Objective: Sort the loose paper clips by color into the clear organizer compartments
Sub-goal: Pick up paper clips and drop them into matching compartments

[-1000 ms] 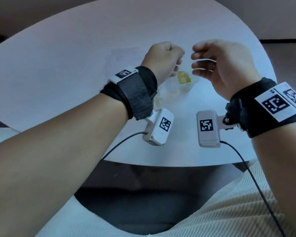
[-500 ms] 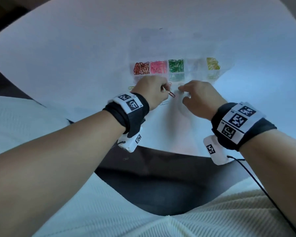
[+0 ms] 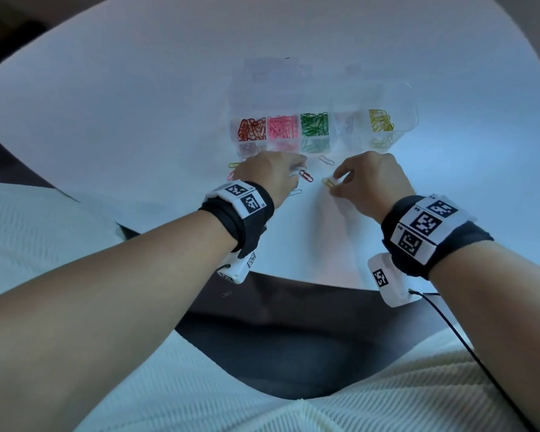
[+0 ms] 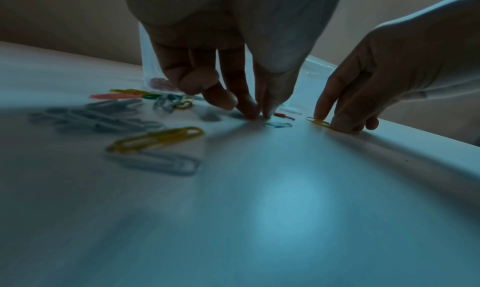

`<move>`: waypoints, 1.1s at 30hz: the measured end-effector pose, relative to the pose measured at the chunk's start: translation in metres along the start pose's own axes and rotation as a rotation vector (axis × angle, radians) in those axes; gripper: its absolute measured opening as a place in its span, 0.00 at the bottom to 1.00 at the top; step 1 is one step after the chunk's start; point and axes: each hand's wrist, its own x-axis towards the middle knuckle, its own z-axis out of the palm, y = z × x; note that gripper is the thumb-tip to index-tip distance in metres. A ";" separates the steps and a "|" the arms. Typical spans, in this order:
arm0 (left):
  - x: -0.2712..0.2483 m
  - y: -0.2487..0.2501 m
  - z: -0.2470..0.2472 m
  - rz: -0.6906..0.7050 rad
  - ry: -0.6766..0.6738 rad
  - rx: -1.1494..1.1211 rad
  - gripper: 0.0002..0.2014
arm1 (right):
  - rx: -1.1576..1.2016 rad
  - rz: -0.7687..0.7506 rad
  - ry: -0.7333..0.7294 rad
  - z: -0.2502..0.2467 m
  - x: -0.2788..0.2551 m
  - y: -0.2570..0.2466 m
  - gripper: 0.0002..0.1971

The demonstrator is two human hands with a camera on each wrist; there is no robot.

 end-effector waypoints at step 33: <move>0.010 -0.075 -0.036 -0.224 0.094 -0.187 0.05 | 0.792 0.049 -0.318 0.002 -0.036 -0.052 0.22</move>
